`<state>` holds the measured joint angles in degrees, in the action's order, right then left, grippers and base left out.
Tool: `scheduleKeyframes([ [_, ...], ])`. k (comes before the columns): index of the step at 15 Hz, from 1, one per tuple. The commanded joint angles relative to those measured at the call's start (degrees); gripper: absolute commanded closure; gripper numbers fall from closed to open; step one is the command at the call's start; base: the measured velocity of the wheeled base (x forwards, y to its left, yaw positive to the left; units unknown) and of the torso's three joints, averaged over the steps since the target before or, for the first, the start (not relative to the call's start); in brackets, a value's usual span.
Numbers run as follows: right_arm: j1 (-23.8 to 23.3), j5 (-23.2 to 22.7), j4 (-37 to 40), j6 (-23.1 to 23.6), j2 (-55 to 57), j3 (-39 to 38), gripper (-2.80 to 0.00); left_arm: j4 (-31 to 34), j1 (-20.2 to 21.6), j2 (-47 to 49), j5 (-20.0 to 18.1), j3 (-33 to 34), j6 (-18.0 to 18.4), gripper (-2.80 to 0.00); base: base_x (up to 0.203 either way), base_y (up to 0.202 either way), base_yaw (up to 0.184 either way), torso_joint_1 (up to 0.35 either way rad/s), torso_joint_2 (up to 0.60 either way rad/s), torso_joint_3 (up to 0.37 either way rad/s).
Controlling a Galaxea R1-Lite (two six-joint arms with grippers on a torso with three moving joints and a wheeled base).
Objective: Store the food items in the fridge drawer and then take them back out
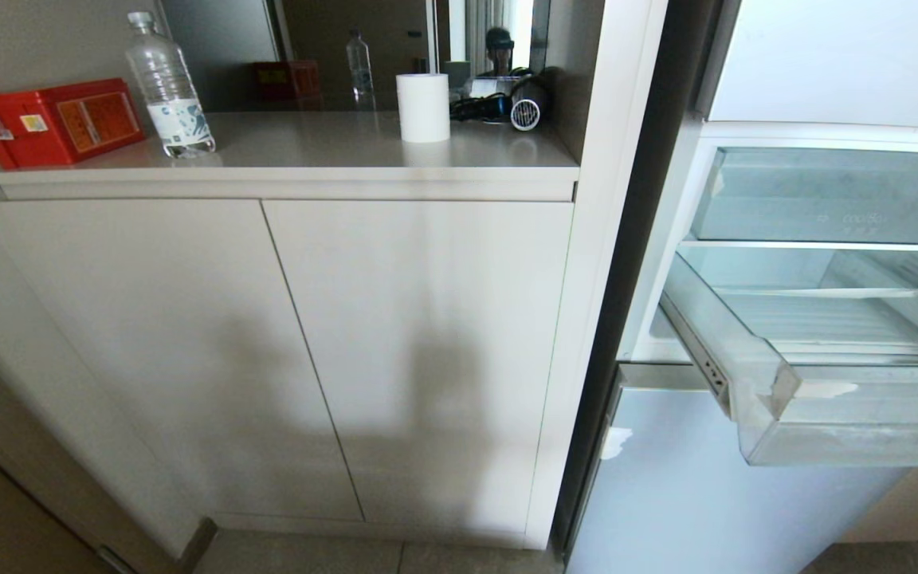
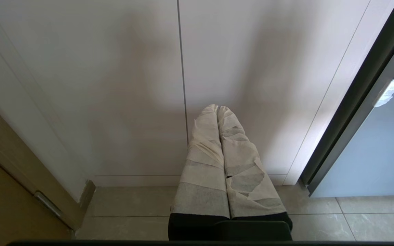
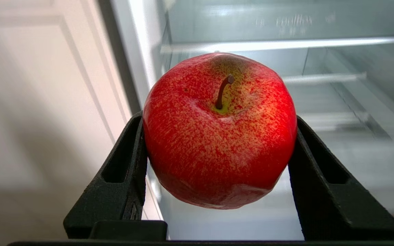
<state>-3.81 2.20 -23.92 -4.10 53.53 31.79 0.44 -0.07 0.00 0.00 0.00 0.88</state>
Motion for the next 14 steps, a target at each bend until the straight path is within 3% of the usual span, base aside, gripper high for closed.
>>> scheduleKeyframes([
  [1,-1.1,0.7,-0.5,-1.1,15.8,7.8,0.00,0.0,0.0,0.1,0.0,0.0,0.0,0.00,0.000,0.000,0.000,0.000,0.00,0.000],
  [6,-7.8,4.4,-0.9,-3.2,37.3,26.1,0.00,0.0,0.0,0.1,0.0,0.0,0.0,0.00,0.000,0.000,0.000,0.000,0.00,0.000],
  [14,-10.2,5.0,0.2,-3.9,51.3,32.6,0.00,0.0,0.0,0.1,0.0,0.0,0.0,0.00,0.000,0.000,0.000,0.000,0.00,0.000],
])
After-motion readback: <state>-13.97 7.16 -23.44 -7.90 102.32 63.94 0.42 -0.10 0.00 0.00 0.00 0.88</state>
